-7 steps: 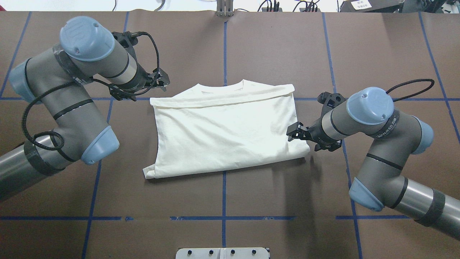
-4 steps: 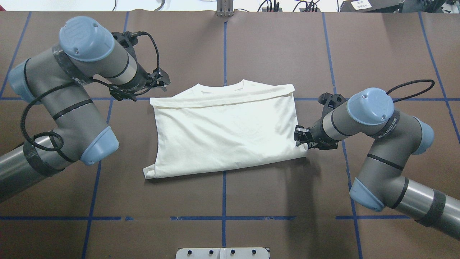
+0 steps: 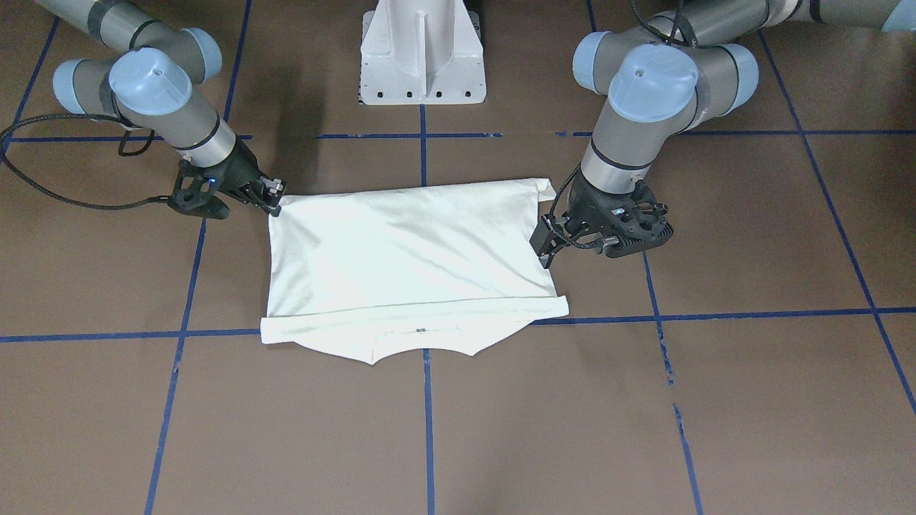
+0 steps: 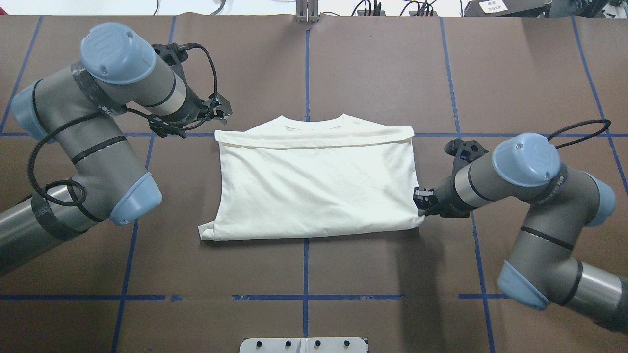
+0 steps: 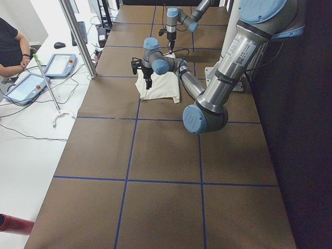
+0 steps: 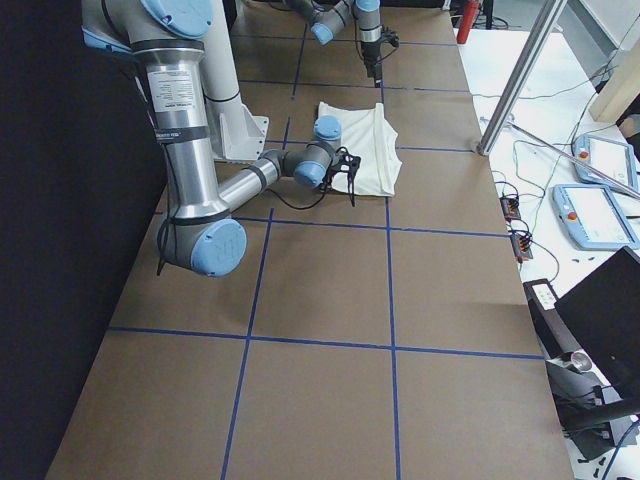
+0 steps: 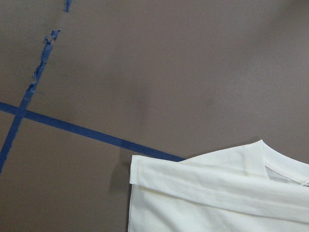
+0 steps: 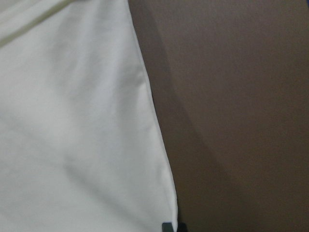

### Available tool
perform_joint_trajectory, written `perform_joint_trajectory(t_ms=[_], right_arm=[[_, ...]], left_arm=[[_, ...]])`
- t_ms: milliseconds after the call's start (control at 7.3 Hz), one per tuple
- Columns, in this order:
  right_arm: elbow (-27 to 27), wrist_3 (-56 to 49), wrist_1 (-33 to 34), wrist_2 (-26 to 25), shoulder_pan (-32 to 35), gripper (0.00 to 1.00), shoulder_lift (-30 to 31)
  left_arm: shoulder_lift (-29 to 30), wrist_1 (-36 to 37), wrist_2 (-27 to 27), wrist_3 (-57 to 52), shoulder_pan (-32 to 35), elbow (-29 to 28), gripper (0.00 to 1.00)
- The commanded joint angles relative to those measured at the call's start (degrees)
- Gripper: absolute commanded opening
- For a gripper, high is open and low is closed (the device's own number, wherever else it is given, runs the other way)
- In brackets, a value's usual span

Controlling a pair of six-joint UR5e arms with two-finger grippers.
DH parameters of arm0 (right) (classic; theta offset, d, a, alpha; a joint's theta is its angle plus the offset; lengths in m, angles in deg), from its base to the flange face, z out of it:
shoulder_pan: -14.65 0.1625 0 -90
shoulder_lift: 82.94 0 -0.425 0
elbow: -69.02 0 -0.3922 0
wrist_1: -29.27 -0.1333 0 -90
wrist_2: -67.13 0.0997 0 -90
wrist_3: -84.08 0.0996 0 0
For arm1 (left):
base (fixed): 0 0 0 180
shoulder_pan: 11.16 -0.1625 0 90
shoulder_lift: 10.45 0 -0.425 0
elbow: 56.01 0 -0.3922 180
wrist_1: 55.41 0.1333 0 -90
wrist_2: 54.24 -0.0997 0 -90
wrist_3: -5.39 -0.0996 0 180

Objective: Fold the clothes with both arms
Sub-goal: 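Grasp the shirt edge nearest the right gripper and drag it toward the robot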

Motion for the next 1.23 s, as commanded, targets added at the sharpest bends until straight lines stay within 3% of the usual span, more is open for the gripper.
perform_joint_trajectory(t_ms=[0,411,685,822,1096], right_arm=[[-11.1,0.7,0.0,-0.5,-9.0,0.0,10.9],[-17.0,2.0,-0.1,0.0,-18.7,0.0,18.4],[-17.8,7.8,-3.9,-0.3,-20.0,0.99,18.3],[-18.0,8.1,-7.1,-0.5,-18.4,1.0,18.1],[-17.5,7.9,-11.4,-0.7,-8.7,1.0,15.5]], left_arm=[[-0.1,-0.1,0.0,-0.1,-0.1,0.0,1.0],[0.0,-0.1,0.0,0.1,-0.4,0.0,1.0],[0.0,-0.1,0.3,0.1,-0.8,0.4,1.0],[0.0,-0.1,0.3,2.6,-2.7,1.1,1.0],[-0.1,-0.1,0.0,13.9,-10.4,4.2,1.0]])
